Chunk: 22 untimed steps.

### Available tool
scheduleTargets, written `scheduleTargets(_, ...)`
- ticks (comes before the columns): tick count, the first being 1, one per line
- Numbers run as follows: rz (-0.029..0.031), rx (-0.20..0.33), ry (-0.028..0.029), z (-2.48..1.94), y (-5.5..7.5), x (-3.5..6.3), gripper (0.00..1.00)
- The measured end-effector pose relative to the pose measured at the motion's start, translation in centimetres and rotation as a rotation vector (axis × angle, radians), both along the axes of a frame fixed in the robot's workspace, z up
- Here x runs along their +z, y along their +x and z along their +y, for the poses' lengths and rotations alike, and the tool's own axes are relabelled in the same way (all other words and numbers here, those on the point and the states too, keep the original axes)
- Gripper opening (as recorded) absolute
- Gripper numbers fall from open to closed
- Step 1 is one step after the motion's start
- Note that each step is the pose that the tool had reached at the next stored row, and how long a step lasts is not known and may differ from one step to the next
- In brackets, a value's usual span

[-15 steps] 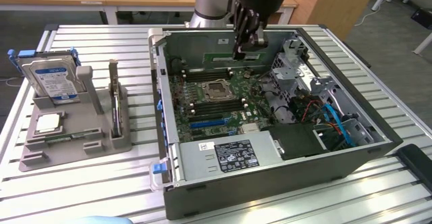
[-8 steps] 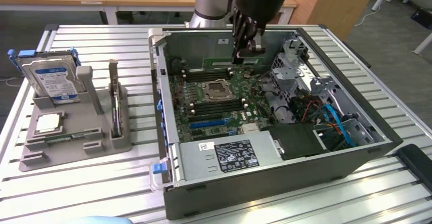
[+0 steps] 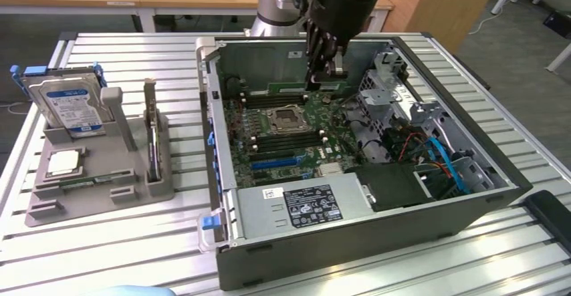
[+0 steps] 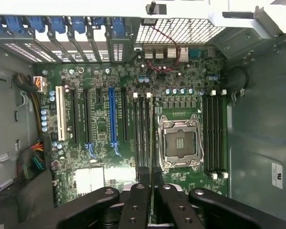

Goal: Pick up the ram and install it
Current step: 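Insert the ram into the slot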

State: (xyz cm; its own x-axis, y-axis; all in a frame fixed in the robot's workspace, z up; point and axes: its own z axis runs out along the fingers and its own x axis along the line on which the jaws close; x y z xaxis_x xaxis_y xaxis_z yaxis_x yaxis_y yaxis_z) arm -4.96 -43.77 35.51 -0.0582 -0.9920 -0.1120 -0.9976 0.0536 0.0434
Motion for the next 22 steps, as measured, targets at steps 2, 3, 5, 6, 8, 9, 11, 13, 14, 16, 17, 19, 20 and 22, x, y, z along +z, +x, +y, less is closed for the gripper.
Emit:
scheduleTargets(2,0.0001,0.002,-0.0001,0.00,0.0,-0.03,0.13)
scheduleTargets(3,0.0001,0.002,-0.0001,0.00,0.0,-0.03,0.13)
scheduleTargets(5,0.0000,0.002,0.0001,0.00,0.0,-0.04,0.13)
scheduleTargets(6,0.0000,0.004,0.0001,0.00,0.0,-0.05,0.13)
scheduleTargets(8,-0.0001,0.014,0.0002,0.01,0.0,-0.09,0.13)
scheduleTargets(9,-0.0001,0.021,0.0003,0.01,0.0,-0.12,0.13)
scheduleTargets(11,-0.0001,0.034,0.0001,0.01,0.0,-0.20,0.13)
scheduleTargets(13,-0.0001,0.043,0.0001,0.01,0.0,-0.30,0.13)
scheduleTargets(14,-0.0002,0.044,0.0000,0.01,0.0,-0.43,0.13)
scheduleTargets(16,-0.0009,0.045,-0.0004,0.04,0.0,-0.80,0.13)
scheduleTargets(17,-0.0011,0.045,-0.0006,0.04,0.0,-0.98,0.13)
scheduleTargets(19,-0.0013,0.045,-0.0011,0.05,0.0,-1.34,0.13)
scheduleTargets(20,-0.0013,0.045,-0.0014,0.05,0.0,-1.52,0.13)
scheduleTargets(22,-0.0013,0.045,-0.0017,0.06,0.0,-1.89,0.13)
